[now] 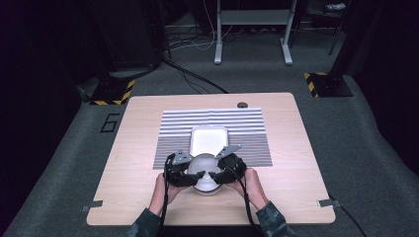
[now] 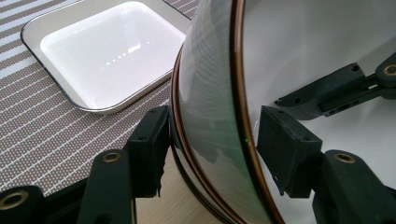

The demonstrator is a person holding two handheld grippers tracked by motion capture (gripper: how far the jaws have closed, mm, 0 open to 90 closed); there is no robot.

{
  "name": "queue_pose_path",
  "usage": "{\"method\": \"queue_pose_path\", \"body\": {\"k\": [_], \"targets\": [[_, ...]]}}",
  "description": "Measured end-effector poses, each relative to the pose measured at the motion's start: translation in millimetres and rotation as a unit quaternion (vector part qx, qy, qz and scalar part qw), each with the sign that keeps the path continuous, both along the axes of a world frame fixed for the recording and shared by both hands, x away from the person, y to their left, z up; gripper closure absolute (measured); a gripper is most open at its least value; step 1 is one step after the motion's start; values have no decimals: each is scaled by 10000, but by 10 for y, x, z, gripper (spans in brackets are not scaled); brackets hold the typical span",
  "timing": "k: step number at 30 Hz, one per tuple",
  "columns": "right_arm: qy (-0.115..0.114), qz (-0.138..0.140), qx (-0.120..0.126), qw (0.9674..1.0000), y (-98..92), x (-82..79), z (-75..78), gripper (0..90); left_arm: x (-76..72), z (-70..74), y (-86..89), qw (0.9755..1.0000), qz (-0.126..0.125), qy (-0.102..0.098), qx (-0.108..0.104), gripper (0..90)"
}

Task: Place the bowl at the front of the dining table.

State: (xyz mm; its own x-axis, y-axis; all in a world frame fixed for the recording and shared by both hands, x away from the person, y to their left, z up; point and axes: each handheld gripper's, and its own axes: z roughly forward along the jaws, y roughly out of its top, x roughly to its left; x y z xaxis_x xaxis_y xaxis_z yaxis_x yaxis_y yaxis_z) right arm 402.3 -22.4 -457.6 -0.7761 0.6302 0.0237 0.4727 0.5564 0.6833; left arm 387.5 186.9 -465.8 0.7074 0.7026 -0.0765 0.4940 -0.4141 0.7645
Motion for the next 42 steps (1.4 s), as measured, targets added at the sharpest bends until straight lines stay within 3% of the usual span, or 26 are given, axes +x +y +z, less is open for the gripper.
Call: {"method": "queue_pose_path", "body": {"k": [3, 6, 16, 21, 25, 31, 40, 42], "targets": [[64, -66, -18, 10000, 12, -5, 17, 437, -8, 17, -7, 10000, 70, -60, 14, 485], [-1, -109, 23, 9999, 6, -7, 15, 461, -35, 42, -38, 9995, 122, -178, 247, 517], [-189, -266, -55, 9995, 15, -28, 77, 547, -31, 47, -14, 9996, 186, -183, 133, 565], [-277, -309, -88, 9991, 18, -41, 98, 577, -33, 55, -14, 9993, 170, -286, 162, 577], [-429, -314, -144, 9985, 25, -61, 119, 604, -51, 57, -14, 9989, 214, -405, 141, 601], [-861, -392, -226, 9953, 39, -122, 165, 680, -82, 88, -24, 9974, 250, -623, 279, 641], [-1128, -436, -329, 9921, 57, -174, 202, 728, -115, 125, -38, 9955, 325, -808, 382, 683], [-1374, -486, -405, 9885, 78, -227, 216, 747, -130, 131, -40, 9948, 344, -871, 389, 702]]}}
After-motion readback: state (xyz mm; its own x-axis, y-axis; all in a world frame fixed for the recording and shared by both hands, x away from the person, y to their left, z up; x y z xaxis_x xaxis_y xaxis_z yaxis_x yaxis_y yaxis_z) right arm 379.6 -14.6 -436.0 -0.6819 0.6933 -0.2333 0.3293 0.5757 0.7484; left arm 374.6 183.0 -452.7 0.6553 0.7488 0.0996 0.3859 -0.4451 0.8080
